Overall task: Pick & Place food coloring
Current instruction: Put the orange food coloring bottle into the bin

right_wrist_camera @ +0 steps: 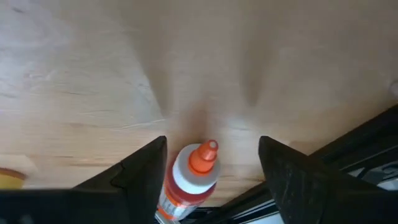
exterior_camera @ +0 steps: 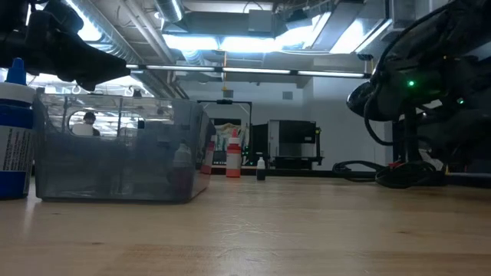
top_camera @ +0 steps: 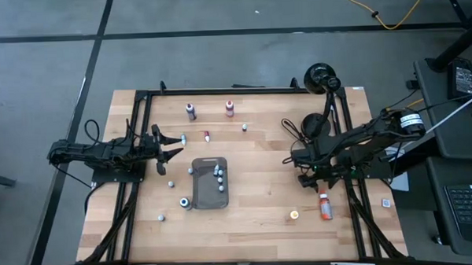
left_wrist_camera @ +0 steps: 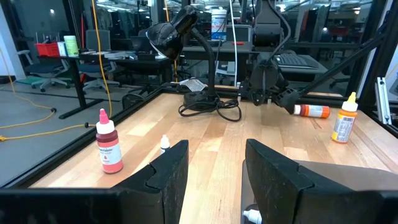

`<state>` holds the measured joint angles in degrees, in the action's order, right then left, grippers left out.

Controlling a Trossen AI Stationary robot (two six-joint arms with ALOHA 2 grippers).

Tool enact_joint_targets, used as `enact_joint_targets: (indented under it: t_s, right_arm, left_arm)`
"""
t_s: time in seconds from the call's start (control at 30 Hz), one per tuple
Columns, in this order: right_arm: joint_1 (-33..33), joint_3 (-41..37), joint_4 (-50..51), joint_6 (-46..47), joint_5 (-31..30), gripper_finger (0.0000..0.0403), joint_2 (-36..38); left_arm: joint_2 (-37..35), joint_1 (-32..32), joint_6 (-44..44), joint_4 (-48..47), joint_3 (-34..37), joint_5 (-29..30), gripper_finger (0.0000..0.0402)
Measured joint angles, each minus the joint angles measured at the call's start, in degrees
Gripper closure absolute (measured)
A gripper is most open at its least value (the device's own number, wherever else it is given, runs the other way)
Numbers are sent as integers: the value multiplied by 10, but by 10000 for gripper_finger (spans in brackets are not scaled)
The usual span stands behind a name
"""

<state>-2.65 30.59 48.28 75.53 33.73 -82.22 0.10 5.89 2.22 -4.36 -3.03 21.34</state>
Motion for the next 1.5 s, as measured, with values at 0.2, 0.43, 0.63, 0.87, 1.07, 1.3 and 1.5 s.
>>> enact_joint_targets:
  t_s: [0.2, 0.43, 0.63, 0.87, 1.07, 1.3, 1.5]
  right_arm:
    - [-3, 0, -1, 31, 2, 100, 20]
    - [-10, -13, -22, 62, 23, 109, 34]
    - [-10, -26, -41, 81, 43, 115, 38]
    - [-14, -46, -50, 85, 59, 116, 43]
    - [-14, -57, -79, 95, 65, 116, 43]
    - [-22, -66, -115, 121, 65, 116, 43]
    - [-22, -66, -114, 123, 55, 116, 43]
  left_arm:
    - [0, 0, 0, 0, 0, 0, 247]
    - [0, 0, 0, 0, 0, 0, 247]
    - [0, 0, 0, 0, 0, 0, 247]
    - [0, 0, 0, 0, 0, 0, 247]
    - [0, 0, 0, 0, 0, 0, 247]
    - [0, 0, 0, 0, 0, 0, 247]
    - [0, 0, 0, 0, 0, 0, 247]
